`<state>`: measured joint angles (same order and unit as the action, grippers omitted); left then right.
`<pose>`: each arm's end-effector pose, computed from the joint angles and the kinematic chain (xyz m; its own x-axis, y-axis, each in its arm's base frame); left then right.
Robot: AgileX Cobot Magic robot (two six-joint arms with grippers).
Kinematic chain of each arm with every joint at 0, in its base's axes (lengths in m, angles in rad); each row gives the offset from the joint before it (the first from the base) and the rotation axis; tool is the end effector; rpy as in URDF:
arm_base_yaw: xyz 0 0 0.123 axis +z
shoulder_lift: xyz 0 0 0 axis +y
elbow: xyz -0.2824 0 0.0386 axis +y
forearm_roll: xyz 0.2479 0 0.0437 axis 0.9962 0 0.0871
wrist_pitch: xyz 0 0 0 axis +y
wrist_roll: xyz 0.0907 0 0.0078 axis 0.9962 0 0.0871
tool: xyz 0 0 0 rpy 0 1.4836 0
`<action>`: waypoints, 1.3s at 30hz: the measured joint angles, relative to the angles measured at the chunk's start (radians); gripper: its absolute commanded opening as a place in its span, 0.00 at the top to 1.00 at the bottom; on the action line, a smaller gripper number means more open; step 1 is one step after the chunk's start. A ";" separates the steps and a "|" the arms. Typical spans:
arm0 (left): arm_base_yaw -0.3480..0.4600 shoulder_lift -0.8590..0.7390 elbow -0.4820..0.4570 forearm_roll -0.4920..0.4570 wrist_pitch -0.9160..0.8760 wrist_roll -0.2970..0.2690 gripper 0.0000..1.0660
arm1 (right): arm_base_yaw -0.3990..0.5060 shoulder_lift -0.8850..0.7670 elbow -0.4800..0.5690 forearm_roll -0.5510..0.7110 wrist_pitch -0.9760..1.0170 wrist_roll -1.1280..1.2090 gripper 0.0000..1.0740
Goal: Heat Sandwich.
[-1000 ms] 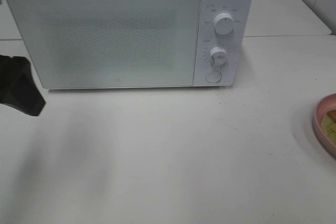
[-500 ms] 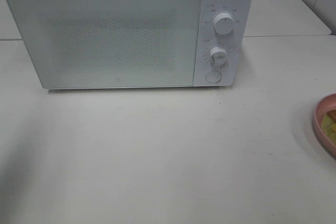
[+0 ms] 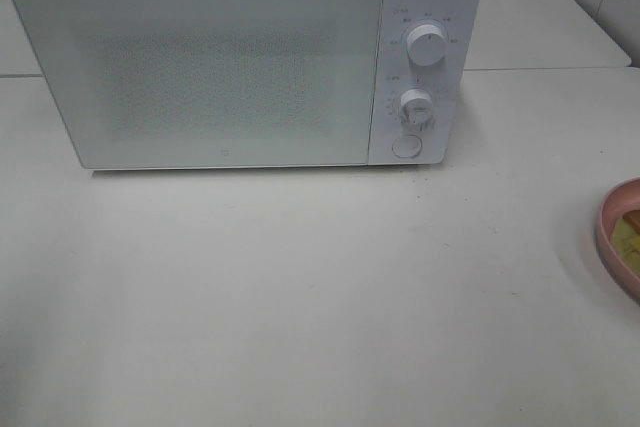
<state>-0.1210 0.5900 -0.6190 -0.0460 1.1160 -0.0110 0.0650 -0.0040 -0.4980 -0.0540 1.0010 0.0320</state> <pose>0.0814 -0.0137 0.2865 -0.8390 0.0706 -0.5395 0.1166 0.9918 -0.0516 -0.0027 -0.0043 0.2816 -0.3989 -0.0231 -0.9167 -0.0222 0.9996 -0.0156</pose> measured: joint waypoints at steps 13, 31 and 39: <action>0.000 -0.294 0.099 0.000 -0.029 0.000 0.05 | 0.000 0.000 0.000 0.000 0.000 0.000 0.36; 0.000 -0.539 0.100 0.000 -0.032 0.000 0.05 | 0.000 0.000 0.000 0.000 0.000 0.000 0.36; 0.000 -0.594 0.100 0.010 -0.032 0.000 0.05 | 0.000 0.000 0.000 0.000 0.000 0.000 0.36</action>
<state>-0.1210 -0.0040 -0.5190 -0.0360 1.0840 -0.0110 0.0650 -0.0040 -0.4980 -0.0540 1.0010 0.0320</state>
